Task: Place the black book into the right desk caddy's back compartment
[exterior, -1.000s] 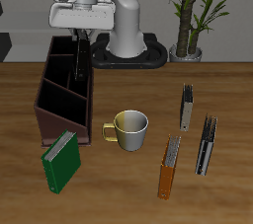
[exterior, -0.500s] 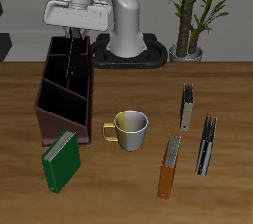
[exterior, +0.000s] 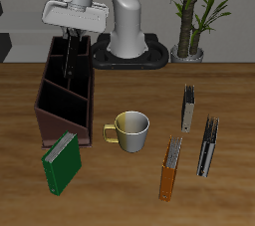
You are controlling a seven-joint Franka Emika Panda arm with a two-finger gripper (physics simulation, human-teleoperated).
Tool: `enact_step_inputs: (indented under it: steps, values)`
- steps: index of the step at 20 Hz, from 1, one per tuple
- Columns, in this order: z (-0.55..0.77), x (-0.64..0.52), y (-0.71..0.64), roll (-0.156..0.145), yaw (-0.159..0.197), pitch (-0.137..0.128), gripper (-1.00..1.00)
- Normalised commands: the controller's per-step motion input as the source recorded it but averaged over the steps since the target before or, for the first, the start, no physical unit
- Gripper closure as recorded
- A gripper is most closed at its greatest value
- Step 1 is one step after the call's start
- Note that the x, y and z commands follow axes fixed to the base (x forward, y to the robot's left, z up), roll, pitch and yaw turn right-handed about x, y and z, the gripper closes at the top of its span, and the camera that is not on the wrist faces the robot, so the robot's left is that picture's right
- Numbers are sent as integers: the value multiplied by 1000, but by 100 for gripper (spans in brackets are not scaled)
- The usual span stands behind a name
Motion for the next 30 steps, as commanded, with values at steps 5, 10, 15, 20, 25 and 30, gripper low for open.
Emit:
enact_step_inputs:
  steps: [5,10,15,20,25,30]
  values:
    - [-24,-17,16,-8,-8,-5,100]
    - [-77,-42,-65,-26,-16,10,100]
    - [-90,-41,-44,-27,-27,11,100]
    - [-113,-7,-90,-34,-40,24,100]
    - [-76,13,-14,-11,-17,9,100]
    - [-161,27,-48,-34,-28,36,100]
